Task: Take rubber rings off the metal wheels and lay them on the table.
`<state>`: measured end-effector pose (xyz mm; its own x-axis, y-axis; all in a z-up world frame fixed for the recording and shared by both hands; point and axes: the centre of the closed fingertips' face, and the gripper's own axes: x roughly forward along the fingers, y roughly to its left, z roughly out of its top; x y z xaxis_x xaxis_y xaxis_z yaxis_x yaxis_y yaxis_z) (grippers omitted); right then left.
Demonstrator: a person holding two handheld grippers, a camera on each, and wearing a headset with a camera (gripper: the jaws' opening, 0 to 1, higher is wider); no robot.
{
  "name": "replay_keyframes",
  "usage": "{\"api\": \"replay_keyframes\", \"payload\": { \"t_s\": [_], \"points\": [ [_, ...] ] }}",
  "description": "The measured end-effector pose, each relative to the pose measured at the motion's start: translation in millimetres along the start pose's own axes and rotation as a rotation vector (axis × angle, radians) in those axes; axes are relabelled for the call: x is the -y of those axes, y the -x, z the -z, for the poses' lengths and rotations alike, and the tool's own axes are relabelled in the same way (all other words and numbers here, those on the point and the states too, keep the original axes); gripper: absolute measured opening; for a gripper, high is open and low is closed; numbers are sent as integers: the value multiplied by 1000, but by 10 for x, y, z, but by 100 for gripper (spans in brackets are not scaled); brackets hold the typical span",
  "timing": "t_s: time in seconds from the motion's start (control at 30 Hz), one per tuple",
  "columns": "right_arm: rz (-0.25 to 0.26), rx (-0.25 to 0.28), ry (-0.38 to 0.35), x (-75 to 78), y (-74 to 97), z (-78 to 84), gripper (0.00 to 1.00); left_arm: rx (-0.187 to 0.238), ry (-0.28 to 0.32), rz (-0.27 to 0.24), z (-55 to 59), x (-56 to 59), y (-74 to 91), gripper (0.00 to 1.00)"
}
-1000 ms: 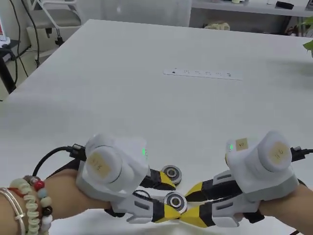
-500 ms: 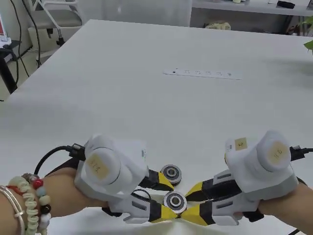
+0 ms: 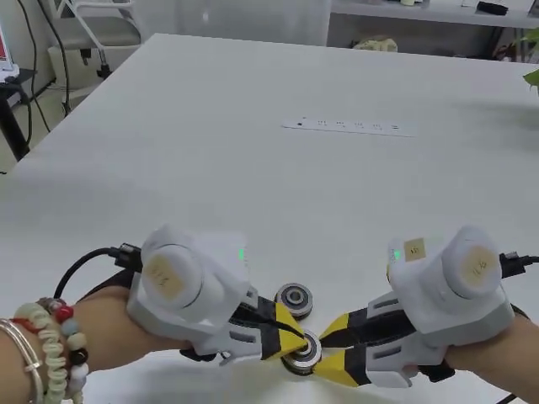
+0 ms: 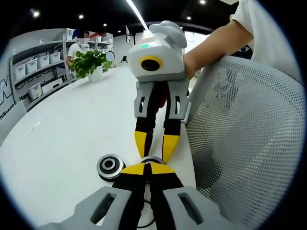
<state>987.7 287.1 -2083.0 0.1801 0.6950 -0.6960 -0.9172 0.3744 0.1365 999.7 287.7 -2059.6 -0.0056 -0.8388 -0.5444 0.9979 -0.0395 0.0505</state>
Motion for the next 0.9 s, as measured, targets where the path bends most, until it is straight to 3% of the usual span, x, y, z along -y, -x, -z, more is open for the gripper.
{"api": "replay_keyframes", "payload": {
  "t_s": [0.77, 0.9],
  "points": [
    [3, 0, 4, 5, -2, -4, 14, -10, 2, 20, 14, 62, -29, 10],
    [-1, -10, 9, 3, 2, 19, 3, -13, 14, 13, 47, 37, -30, 8]
  ]
}}
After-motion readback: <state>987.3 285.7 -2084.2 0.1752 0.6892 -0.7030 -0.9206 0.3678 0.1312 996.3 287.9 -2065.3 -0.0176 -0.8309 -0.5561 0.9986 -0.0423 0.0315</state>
